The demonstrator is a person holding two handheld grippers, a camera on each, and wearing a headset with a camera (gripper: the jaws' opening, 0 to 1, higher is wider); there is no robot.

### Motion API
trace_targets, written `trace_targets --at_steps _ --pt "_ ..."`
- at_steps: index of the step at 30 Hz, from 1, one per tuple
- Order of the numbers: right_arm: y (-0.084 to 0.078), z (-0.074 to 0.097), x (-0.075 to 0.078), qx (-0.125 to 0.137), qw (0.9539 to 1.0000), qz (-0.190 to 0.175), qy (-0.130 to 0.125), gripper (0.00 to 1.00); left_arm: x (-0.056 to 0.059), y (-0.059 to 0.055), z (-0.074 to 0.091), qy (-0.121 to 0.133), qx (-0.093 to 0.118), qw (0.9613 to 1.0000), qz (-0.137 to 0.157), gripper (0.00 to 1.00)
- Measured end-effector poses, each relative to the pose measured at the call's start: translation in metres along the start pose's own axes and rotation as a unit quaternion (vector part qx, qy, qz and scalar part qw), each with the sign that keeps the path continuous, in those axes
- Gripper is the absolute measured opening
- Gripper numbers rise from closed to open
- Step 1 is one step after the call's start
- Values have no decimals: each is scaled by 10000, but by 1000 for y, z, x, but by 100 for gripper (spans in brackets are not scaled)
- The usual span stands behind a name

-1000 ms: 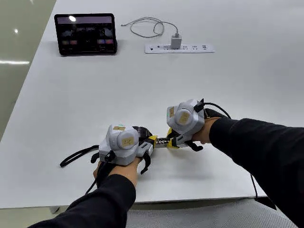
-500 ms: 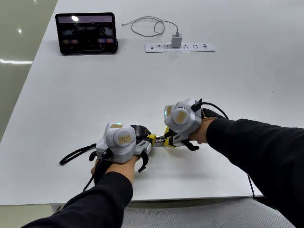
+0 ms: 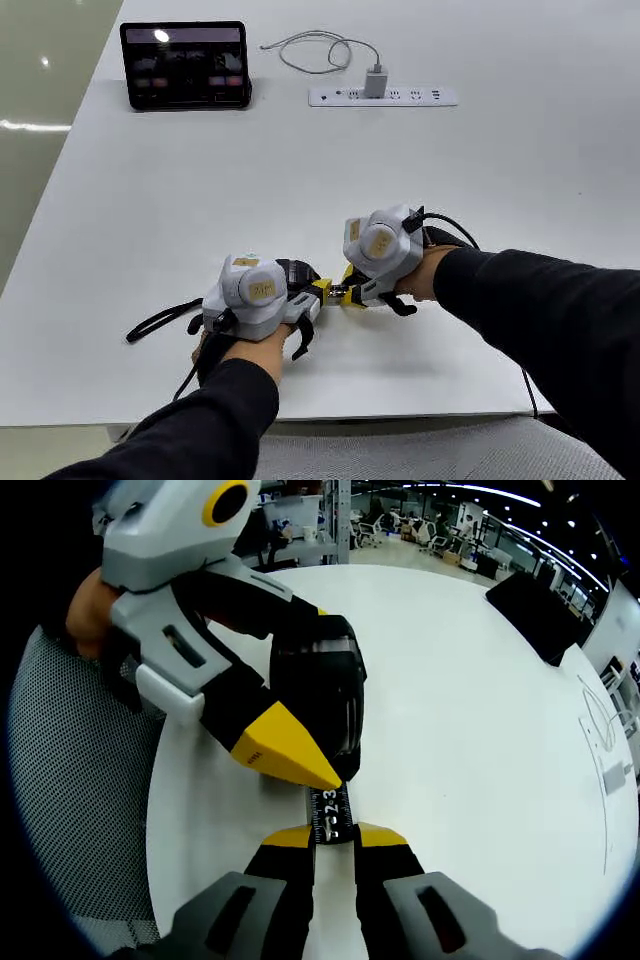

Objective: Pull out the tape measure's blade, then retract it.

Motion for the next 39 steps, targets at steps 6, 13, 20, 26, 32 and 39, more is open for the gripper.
trace_targets --at_steps 6,13,20,26,32,39 --pt "5 -2 1 43 9999 59 72 10 0 0 0 -20 -30 10000 24 61" --pt "5 -3 1 61 9999 59 80 10 0 0 0 -24 -32 10000 11 61" --pt "8 -3 0 87 9997 224 67 10 0 -1 0 -37 -39 10000 20 61" --pt "11 -4 -1 222 9995 205 113 10 -1 0 1 -67 -35 10000 42 61" --pt "13 -4 -3 275 9995 145 93 10 -2 0 1 -144 -66 9998 102 61" --pt "17 -7 -3 352 9993 113 106 10 -2 0 1 -176 -78 9997 138 61"
Point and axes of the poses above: the centre of the closed fingertips' face, and the gripper's own axes: z roughly backward along the fingers, x roughly to its right, y roughly out of its top, the point moved 4 cm from there along z, roughly backward along the fingers, and after that the axes turned 14 degrees about -x, right-handed, at the moved point
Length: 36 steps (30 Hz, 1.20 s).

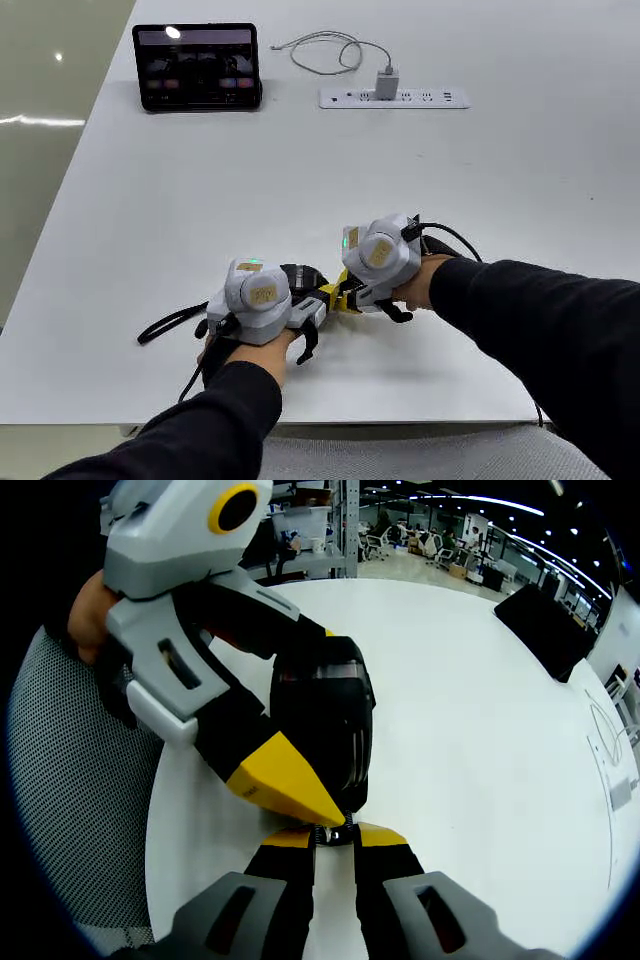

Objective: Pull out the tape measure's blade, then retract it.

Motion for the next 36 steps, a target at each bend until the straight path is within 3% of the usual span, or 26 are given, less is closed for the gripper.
trace_targets --at_steps 23,36 --pt "3 -2 3 241 9996 -80 115 10 -1 1 0 -193 -31 9998 65 61" --pt "3 -2 0 293 9996 -49 -19 11 -1 0 0 -217 -32 9998 23 62"
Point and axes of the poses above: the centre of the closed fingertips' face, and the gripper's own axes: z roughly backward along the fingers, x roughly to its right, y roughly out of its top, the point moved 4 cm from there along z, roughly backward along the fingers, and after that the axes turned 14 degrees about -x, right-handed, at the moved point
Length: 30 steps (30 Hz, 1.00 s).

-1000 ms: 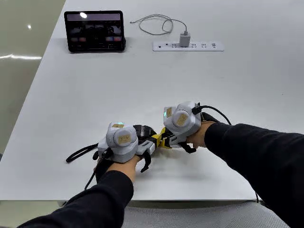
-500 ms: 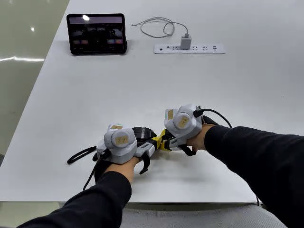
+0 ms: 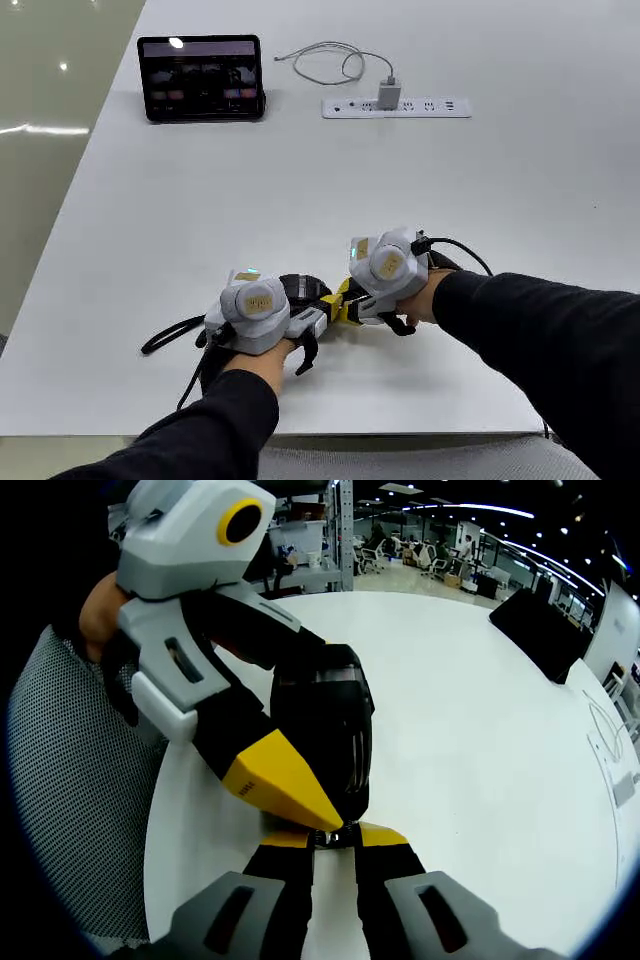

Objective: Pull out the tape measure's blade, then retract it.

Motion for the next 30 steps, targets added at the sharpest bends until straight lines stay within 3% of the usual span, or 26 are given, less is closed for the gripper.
trace_targets --at_steps 6,11,15,30 --pt "0 0 0 -10 10000 -56 -51 12 0 -2 0 -49 78 9999 -86 63" --pt "-3 1 -3 100 9995 -230 -207 14 -1 -1 -1 -123 -1 9998 -142 63" --pt "-8 10 -2 160 9984 -333 -423 21 -1 0 -2 -103 40 9998 -152 63" --pt "-24 32 -1 574 9919 -1022 -480 44 0 0 -2 -173 -6 9998 -74 63"
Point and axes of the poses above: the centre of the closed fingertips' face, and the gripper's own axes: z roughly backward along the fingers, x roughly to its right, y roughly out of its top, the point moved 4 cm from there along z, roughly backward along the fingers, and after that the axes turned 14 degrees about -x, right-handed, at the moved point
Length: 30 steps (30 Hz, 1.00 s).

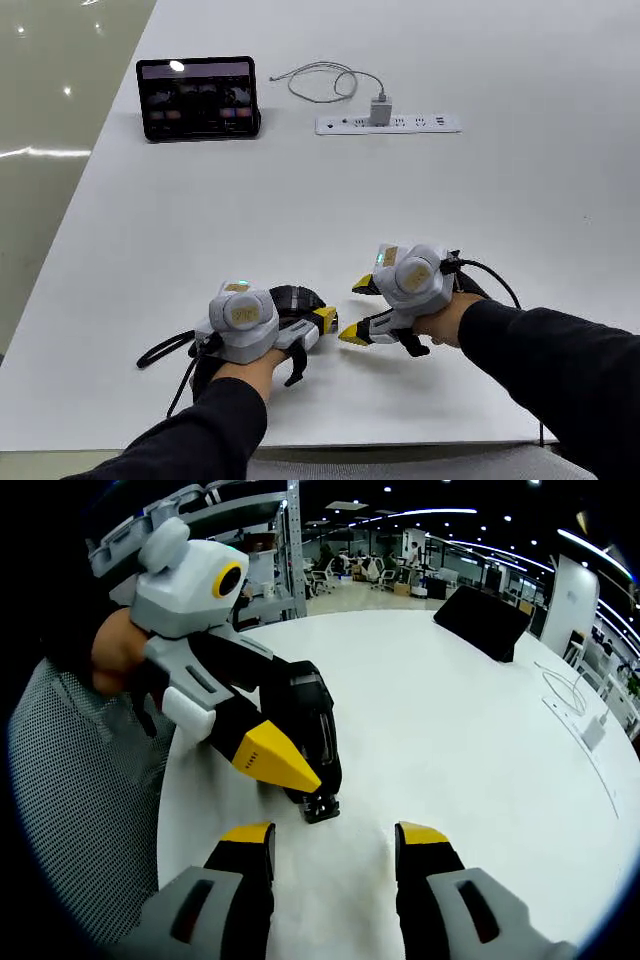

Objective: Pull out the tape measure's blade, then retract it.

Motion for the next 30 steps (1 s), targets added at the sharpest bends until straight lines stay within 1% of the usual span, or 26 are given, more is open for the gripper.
trace_targets --at_steps 2,4,5,7,8,9,10,13,16,17,18,19,21,22,23,24,25,26,27,28,29,30 --pt "-2 2 0 45 10000 17 -56 44 -1 0 0 -11 16 10000 -11 63" --pt "-3 5 2 141 9997 39 -182 45 0 0 0 -21 -3 10000 -15 63" --pt "-3 7 4 187 9995 -2 -268 46 0 0 0 -41 -70 10000 15 63" --pt "-3 10 6 276 9989 -105 -351 51 0 1 1 -90 -250 9996 76 64" --pt "-5 12 8 322 9984 -169 -433 53 -1 2 2 -185 -321 9991 216 63" --pt "-6 13 9 332 9981 -194 -476 54 -2 4 3 -199 -289 9992 179 63" --pt "-7 14 10 350 9978 -247 -503 55 -2 6 4 -209 -250 9995 18 63" --pt "-10 19 11 416 9970 -377 -524 58 -6 8 7 -122 -322 9992 -223 68" --pt "-15 24 9 460 9964 -462 -544 61 -13 12 11 -101 -326 9986 -397 75" --pt "-17 26 9 467 9962 -492 -547 62 -14 11 12 -150 -350 9984 -428 79" --pt "-21 28 9 475 9959 -541 -551 62 -11 10 12 -463 -433 9972 -398 79" --pt "-24 29 9 478 9956 -565 -581 63 -13 10 13 -486 -454 9970 -398 79" --pt "-34 34 10 472 9947 -625 -669 64 -14 13 16 -508 -391 9946 -813 85" --pt "-37 36 12 492 9938 -707 -705 64 -15 15 18 -536 -346 9938 -912 88" --pt "-43 39 13 546 9917 -916 -717 64 -16 15 20 -571 -337 9933 -947 92" --pt "-47 41 13 557 9911 -975 -717 64 -17 14 21 -587 -360 9926 -998 95" --pt "-53 44 13 560 9905 -1016 -736 64 -18 14 24 -688 -337 9910 -1100 98" --pt "-58 46 12 536 9902 -1073 -717 64 -16 18 27 -808 -193 9894 -1192 98" --pt "-62 47 11 508 9903 -1080 -709 64 -15 22 31 -886 12 9884 -1231 98" --pt "-68 49 10 469 9906 -1057 -729 65 -16 24 35 -912 102 9861 -1387 98" --pt "-71 51 9 457 9906 -1055 -738 65 -18 24 37 -884 76 9856 -1437 100" --pt "-76 55 8 451 9903 -1082 -746 64 -22 20 38 -835 -52 9859 -1447 100"
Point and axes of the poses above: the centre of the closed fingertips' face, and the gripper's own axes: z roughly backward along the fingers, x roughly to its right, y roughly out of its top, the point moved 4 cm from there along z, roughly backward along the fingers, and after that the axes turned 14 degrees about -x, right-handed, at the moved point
